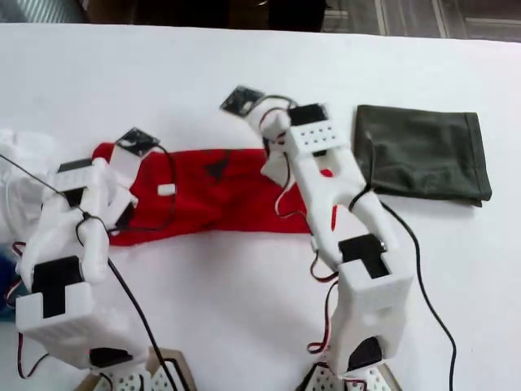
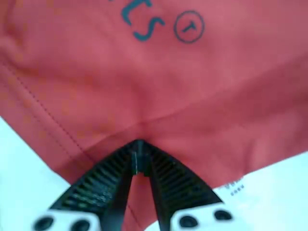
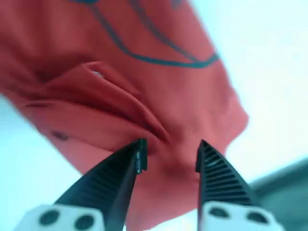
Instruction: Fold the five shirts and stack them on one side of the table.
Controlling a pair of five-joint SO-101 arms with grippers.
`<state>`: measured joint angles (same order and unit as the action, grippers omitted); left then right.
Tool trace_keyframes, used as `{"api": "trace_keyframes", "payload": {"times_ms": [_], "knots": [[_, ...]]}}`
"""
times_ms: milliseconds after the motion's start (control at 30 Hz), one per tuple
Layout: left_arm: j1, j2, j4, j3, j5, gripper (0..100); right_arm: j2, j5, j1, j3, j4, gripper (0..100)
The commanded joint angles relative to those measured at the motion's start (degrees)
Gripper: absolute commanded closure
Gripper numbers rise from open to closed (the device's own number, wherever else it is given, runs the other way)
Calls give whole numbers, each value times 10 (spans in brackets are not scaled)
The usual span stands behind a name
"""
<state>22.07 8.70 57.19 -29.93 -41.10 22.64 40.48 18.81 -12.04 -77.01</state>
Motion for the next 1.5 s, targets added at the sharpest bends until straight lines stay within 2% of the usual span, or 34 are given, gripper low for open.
{"api": "trace_keyframes", "payload": {"times_ms": [0, 167, 267, 433, 533, 733, 900, 1100, 1233, 1467], "knots": [[-5, -4, -15, -5, -4, 974, -23, -1, -30, -43, -5, 870], [-5, -4, -15, -5, -4, 974, -54, -1, -42, -45, -63, 887], [-5, -4, -15, -5, -4, 974, -77, -2, -20, -42, -122, 990], [-5, -4, -15, -5, -4, 974, -123, -4, 35, 40, -137, 977], [-5, -4, -15, -5, -4, 974, -140, -8, 68, 113, -82, 977], [-5, -4, -15, -5, -4, 974, -131, -146, 98, 185, 71, 978], [-5, -4, -15, -5, -4, 974, -99, -216, 100, 186, 160, 978], [-5, -4, -15, -5, -4, 974, -58, -236, 107, 186, 182, 978], [-5, -4, -15, -5, -4, 974, -99, -235, 90, 170, 143, 978], [-5, -4, -15, -5, -4, 974, -231, -230, -3, 195, 80, 978]]}}
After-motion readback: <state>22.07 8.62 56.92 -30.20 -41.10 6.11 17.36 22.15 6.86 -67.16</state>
